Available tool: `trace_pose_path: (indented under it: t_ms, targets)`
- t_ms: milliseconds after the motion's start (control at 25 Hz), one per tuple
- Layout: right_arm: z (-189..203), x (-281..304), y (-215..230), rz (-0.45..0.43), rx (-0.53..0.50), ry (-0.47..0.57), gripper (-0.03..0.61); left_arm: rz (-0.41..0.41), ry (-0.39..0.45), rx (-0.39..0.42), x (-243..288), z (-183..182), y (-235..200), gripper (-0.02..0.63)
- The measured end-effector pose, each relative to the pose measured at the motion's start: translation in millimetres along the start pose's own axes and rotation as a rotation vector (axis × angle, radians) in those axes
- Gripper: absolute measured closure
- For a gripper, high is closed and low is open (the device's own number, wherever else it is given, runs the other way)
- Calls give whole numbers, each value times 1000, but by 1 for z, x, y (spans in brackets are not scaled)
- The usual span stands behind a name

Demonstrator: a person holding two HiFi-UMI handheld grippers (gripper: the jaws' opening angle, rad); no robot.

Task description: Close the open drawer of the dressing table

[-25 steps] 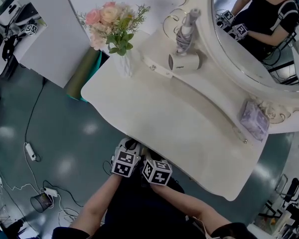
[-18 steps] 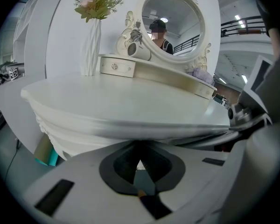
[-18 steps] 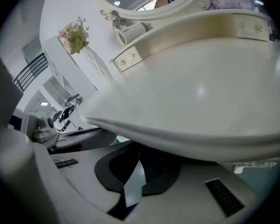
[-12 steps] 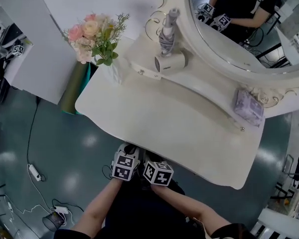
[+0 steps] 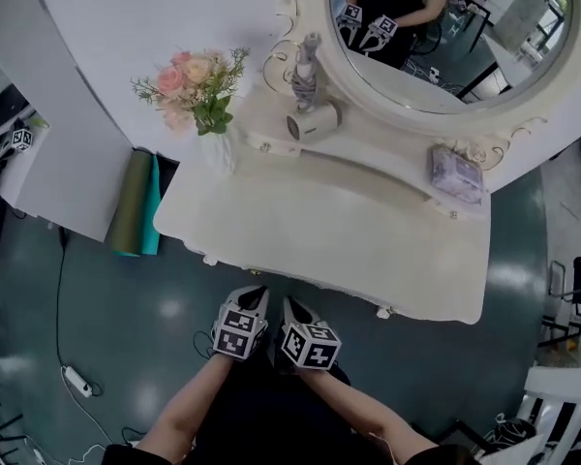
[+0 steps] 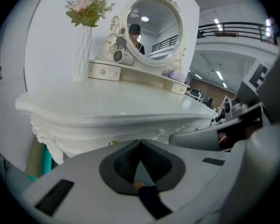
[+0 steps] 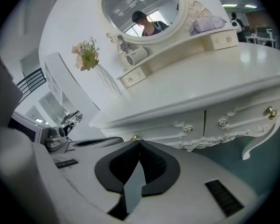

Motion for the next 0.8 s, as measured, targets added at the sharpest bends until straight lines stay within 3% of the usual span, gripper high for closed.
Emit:
trace_pose_path:
  t_ms: [200, 520, 800]
  targets:
    - [-11, -24, -20, 32, -24, 142, 561, 66, 41, -5, -33, -3, 7, 598]
    - [-27, -81, -48, 108, 28, 388, 561, 196, 177, 32, -91, -22, 33, 599]
    - [-72, -159, -51, 145, 167, 751, 561, 348, 317, 86, -146, -44, 70, 599]
Point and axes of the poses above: the fingertips, and each gripper's own axes: x forward along the fingers, y to its right, z out of its underside, the point moved 3 cm from there along -x, backward along the fingers, and after that the axes turned 10 degrees about -x, right-handed, at the moved point
